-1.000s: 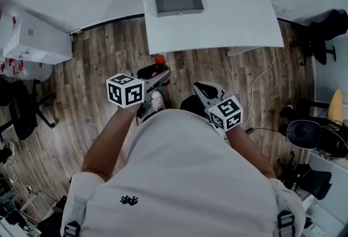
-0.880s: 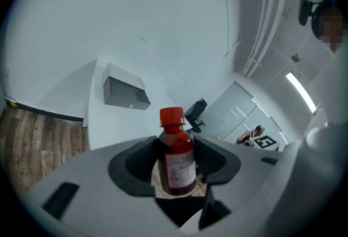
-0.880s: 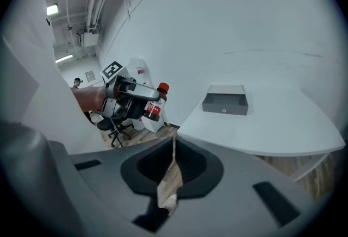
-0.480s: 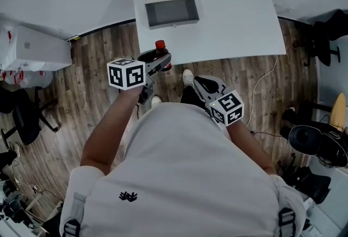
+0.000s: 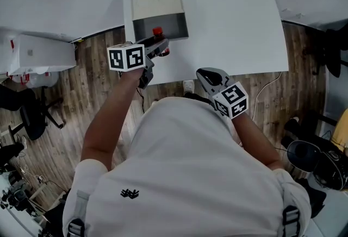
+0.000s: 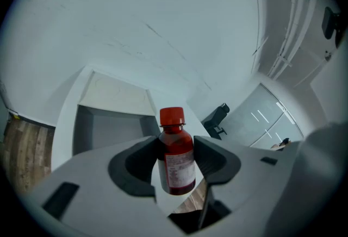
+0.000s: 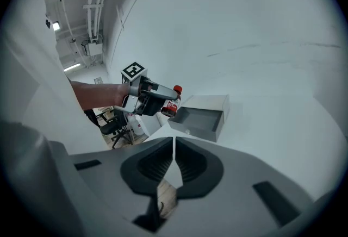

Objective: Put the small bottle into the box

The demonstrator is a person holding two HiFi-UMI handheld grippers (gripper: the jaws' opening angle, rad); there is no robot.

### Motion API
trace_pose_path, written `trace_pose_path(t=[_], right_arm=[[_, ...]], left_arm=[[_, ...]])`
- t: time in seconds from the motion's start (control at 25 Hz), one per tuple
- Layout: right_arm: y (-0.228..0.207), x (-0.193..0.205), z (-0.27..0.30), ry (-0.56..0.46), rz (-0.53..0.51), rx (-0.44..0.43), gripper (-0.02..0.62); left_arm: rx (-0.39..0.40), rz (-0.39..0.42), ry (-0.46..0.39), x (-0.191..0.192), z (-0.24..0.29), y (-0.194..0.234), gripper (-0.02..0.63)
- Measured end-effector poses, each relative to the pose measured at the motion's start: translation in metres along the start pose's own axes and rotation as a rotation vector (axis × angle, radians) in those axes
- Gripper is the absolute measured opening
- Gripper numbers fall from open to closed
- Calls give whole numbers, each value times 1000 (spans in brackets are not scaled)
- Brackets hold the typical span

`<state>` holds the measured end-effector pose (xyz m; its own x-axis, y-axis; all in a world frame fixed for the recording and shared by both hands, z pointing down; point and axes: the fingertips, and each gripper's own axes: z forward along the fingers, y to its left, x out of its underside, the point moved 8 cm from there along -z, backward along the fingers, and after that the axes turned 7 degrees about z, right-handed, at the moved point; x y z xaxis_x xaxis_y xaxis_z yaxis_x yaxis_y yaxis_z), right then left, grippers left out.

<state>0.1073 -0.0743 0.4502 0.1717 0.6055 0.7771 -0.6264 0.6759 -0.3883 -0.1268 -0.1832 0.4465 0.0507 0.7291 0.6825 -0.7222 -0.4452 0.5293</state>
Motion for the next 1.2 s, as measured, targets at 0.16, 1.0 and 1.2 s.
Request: trace_pose_path(t=[0.16, 1.0, 1.2], right_arm=[[-26, -3, 3, 30, 4, -43, 17], [-99, -6, -3, 24, 66, -88, 17], [-104, -4, -6, 17, 87, -78, 17]], left_arm=[[-51, -4, 39, -12, 31, 16, 216], [-265, -87, 254, -2, 119, 76, 216], [-291, -96, 298, 1, 127, 81, 216]])
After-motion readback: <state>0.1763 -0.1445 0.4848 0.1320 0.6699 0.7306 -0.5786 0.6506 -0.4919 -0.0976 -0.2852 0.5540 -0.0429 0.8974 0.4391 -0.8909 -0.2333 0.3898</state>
